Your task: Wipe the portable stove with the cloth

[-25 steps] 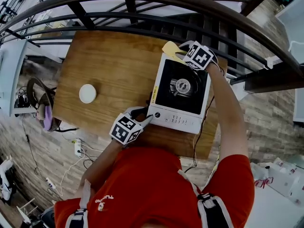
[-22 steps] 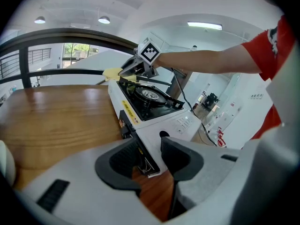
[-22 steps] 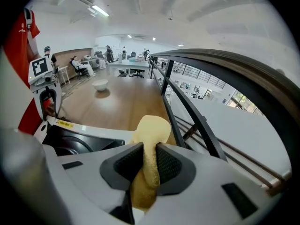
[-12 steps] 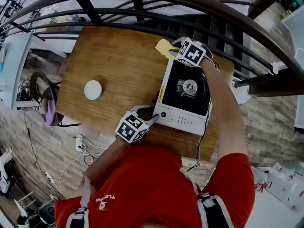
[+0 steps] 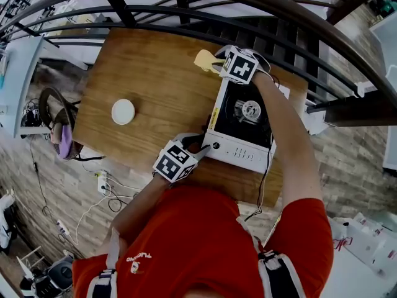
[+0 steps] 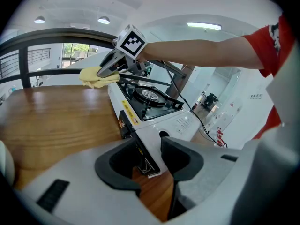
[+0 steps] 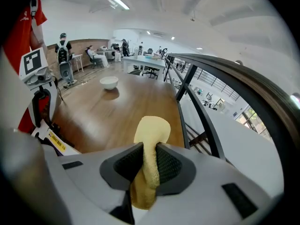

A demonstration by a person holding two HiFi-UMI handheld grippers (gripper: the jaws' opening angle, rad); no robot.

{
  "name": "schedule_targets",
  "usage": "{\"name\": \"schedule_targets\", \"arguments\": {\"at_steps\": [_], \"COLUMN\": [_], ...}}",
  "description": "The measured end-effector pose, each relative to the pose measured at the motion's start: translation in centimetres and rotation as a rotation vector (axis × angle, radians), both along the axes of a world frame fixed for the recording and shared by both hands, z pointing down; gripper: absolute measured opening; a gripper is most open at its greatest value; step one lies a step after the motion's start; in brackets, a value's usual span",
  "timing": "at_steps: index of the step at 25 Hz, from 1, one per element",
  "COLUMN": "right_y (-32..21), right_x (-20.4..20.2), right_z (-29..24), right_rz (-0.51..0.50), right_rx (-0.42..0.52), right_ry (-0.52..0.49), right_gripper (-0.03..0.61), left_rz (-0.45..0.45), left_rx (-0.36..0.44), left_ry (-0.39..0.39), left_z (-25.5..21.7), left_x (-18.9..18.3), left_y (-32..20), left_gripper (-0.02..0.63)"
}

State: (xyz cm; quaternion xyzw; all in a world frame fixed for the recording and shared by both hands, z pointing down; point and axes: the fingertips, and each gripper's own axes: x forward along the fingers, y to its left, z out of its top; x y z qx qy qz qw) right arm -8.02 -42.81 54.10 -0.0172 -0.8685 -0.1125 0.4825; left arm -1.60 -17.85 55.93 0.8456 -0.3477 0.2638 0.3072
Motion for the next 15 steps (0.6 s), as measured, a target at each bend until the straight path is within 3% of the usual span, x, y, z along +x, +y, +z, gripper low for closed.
{"name": "schedule_targets", "arguments": {"at_steps": [15], "right_y": [4.9], "right_x": [0.1], "right_z": [0.2], "right_rz": [-0.103], "right_rx": [0.081], "right_ry": [0.095], "right_gripper": [0.087], "left_rz": [0.003], "left_rx": [0.012], "left_ry": [0.007], "left_z": [0.1], "left_x": [0.0], "left_y": [0.1], "left_gripper": [0.163]}}
